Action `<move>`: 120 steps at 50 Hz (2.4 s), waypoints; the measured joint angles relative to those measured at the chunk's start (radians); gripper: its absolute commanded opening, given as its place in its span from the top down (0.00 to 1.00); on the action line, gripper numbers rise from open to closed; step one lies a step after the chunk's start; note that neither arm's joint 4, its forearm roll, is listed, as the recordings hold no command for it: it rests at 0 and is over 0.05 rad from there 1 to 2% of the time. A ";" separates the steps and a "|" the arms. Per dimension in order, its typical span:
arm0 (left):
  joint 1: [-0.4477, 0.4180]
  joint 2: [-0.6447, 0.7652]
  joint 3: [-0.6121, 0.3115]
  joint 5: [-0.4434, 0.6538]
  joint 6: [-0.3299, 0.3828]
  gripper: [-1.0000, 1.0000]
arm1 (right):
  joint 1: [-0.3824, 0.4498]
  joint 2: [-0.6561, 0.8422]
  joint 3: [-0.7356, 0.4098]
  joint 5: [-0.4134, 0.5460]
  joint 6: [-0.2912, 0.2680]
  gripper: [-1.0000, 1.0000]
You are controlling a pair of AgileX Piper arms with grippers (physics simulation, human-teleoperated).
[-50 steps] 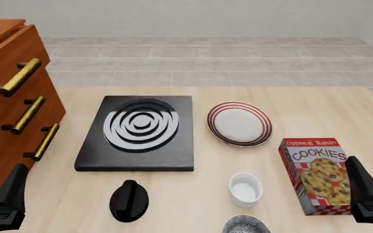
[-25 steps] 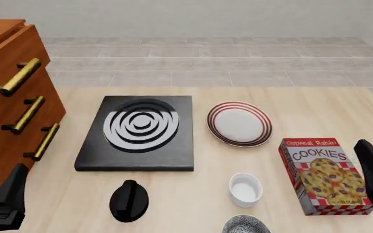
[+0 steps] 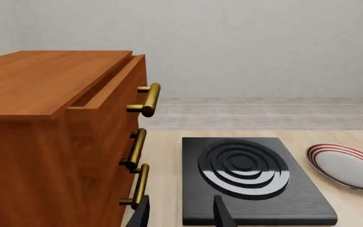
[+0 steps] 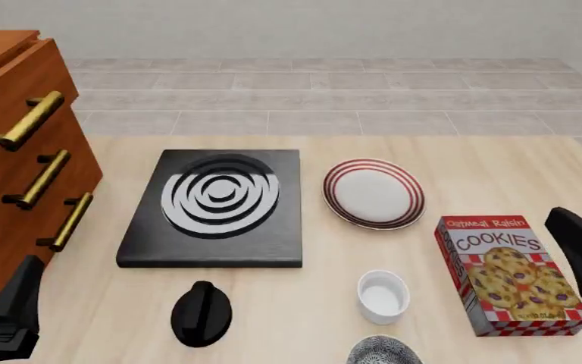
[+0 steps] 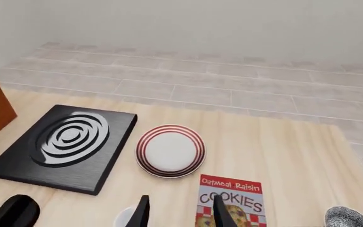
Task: Pick the akita bowl next to the ramekin and place it on the plate.
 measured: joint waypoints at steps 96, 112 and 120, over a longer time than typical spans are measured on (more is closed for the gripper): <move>0.000 0.000 0.000 0.000 0.000 0.00 | 0.279 0.133 -0.018 0.391 0.113 0.00; 0.000 0.000 0.000 0.000 0.000 0.00 | 0.332 0.191 0.013 0.345 0.191 0.00; 0.000 0.000 0.000 0.000 0.000 0.00 | 0.354 0.213 0.036 0.315 0.223 0.00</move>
